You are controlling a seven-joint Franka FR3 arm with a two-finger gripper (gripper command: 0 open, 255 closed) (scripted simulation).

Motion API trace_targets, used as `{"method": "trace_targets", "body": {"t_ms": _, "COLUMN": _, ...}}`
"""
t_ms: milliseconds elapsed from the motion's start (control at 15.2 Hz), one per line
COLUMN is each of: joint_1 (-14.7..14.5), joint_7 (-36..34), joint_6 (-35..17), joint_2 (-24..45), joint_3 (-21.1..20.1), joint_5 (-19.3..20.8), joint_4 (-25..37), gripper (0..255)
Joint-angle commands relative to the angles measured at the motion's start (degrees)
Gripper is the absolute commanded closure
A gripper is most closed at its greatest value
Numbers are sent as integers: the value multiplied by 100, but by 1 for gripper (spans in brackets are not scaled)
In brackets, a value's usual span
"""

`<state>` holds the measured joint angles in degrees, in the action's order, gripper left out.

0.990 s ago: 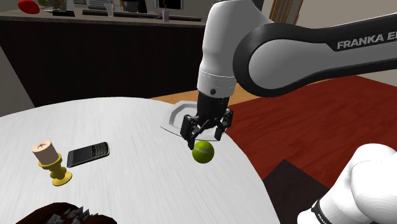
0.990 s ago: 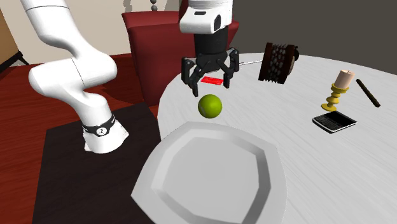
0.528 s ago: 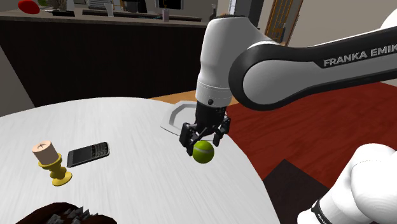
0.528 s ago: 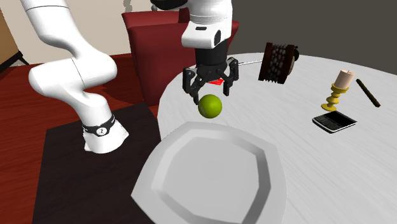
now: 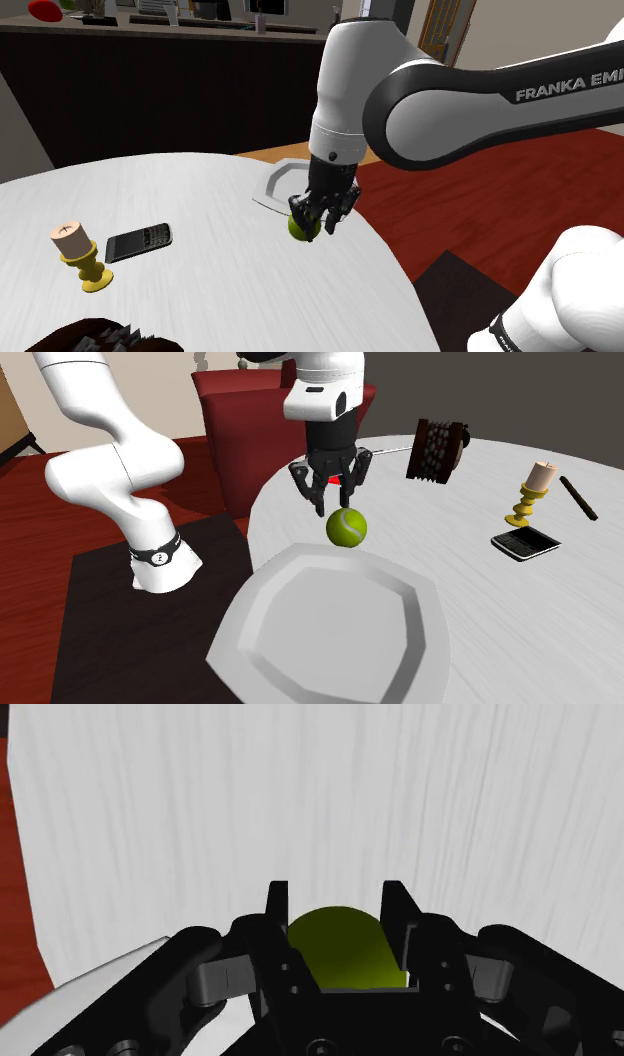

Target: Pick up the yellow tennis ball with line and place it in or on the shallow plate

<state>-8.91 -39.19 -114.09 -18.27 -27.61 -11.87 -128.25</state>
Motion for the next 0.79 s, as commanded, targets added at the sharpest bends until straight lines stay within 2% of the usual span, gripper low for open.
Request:
{"method": "trace_targets", "body": {"t_ms": 0, "joint_1": -7, "joint_7": -1, "joint_6": -28, "joint_2": 58, "joint_3": -15, "joint_5": -71, "joint_4": -41, "gripper": 255}}
{"method": "trace_targets", "body": {"t_ms": 330, "joint_1": -2, "joint_7": -3, "joint_6": -30, "joint_2": 75, "joint_3": -17, "joint_5": -61, "joint_4": -27, "gripper": 255}}
{"method": "trace_targets", "body": {"t_ms": 396, "joint_1": -2, "joint_7": -3, "joint_6": -30, "joint_2": 75, "joint_3": -17, "joint_5": -61, "joint_4": -27, "gripper": 0}}
{"method": "trace_targets", "body": {"t_ms": 660, "joint_1": 281, "joint_7": -1764, "joint_6": 145, "joint_2": 959, "joint_3": -808, "joint_5": 1371, "joint_4": 1062, "gripper": 0}}
{"method": "trace_targets", "body": {"t_ms": 726, "joint_1": 289, "joint_7": -1950, "joint_6": 195, "joint_2": 1070, "joint_3": -875, "joint_5": 1541, "joint_4": 1188, "gripper": 0}}
